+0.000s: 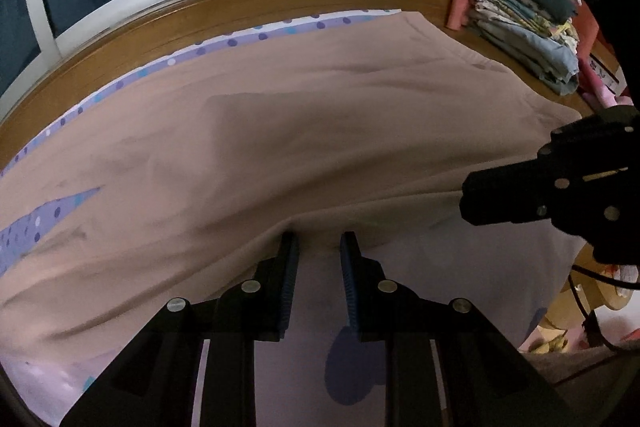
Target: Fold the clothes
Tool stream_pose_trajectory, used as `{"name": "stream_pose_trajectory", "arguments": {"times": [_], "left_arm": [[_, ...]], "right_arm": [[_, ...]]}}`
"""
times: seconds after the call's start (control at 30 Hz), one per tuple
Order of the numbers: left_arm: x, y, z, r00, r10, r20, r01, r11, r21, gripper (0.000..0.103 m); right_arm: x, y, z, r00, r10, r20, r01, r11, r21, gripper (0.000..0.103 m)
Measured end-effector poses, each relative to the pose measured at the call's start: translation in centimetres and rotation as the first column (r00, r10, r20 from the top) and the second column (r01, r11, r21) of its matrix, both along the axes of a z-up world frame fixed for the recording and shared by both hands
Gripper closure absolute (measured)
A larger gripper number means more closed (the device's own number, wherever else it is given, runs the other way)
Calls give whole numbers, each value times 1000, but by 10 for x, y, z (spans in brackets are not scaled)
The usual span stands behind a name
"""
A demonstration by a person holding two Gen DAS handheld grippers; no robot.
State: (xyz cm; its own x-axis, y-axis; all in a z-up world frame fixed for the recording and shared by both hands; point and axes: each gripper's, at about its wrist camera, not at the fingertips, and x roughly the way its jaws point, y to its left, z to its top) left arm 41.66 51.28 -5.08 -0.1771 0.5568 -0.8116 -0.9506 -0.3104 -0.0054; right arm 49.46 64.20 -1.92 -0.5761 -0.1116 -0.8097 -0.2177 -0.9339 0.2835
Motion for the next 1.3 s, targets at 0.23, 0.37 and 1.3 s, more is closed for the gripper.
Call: {"name": "stream_pose_trajectory", "arguments": {"times": [0.23,0.37,1.3], "left_arm": [[-1,-1,0,1000,21,-16,-21,1000,-4,101],[-9,-6,-2,999,26,48,-27,1000,11,101],[48,-25,53,977,182,-114,-181,983,26,95]], "right_arm": [[17,7,-2,985,-168,38,168,986,4,96],[50,22,2,946,-323,27,323,946,15,87],[139,132,-18,877,-478,-49,465,870,-163,49]]}}
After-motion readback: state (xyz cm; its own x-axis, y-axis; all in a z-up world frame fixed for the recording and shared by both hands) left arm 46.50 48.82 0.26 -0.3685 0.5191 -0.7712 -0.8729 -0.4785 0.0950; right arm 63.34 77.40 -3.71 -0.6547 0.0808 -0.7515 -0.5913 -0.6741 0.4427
